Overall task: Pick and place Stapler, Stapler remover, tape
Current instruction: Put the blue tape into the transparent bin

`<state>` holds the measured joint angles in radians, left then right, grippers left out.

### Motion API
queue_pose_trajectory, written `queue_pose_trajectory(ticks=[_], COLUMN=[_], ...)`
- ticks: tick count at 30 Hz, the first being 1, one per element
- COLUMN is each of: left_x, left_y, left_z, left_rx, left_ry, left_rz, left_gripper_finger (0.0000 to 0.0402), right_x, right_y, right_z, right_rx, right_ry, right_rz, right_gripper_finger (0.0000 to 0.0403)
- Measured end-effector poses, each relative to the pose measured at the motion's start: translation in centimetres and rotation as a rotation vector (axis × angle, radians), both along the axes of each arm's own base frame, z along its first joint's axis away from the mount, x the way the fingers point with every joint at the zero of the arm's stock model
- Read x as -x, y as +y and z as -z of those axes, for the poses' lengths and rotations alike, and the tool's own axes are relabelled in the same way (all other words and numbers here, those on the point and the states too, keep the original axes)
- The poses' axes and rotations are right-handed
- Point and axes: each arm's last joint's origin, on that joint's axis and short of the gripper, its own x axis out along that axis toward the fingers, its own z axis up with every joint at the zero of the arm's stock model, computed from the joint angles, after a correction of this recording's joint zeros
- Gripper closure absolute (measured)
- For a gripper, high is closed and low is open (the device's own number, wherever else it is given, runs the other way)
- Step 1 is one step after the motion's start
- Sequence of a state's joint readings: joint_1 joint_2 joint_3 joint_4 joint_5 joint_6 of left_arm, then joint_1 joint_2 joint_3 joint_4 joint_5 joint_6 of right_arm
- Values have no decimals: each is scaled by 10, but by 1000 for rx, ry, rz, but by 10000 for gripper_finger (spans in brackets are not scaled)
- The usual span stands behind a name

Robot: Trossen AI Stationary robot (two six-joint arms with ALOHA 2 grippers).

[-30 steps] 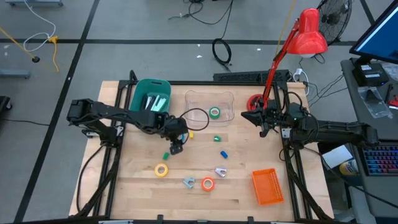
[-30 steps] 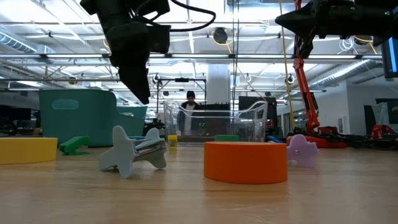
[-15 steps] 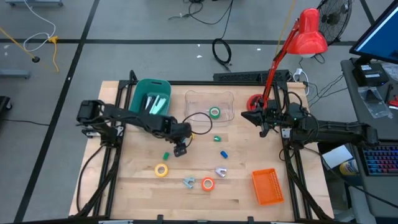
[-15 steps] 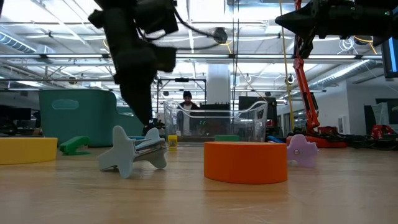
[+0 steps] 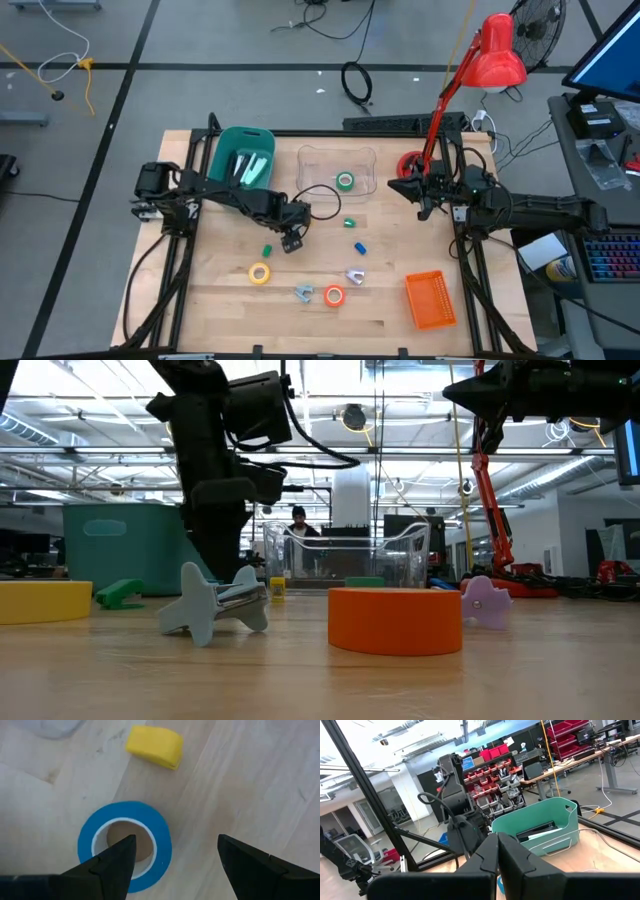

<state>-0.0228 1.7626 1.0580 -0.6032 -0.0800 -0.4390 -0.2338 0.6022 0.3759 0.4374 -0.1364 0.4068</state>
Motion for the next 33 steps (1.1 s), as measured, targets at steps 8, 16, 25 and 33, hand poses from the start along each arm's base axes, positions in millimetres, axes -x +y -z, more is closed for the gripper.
queue_pose_trajectory(ticks=[8,16,25,33], left_x=[-7,-10,-6,-1], left_y=[-1,-3,-4,-7], left_z=[18,28,21,9], left_rx=[34,73,61,124], left_ry=[18,35,41,24], left_rz=[0,-13,-70,-67], left_gripper_finger=[117,121,253,360], right_x=[0,1,1,1], right_y=[0,0,0,0], right_z=[-1,-1,-1,-1], right_rx=[1,2,-15,-24], right_ry=[-5,-12,-14,-15], right_rz=[0,2,2,0], right_gripper_finger=[399,399,399,399])
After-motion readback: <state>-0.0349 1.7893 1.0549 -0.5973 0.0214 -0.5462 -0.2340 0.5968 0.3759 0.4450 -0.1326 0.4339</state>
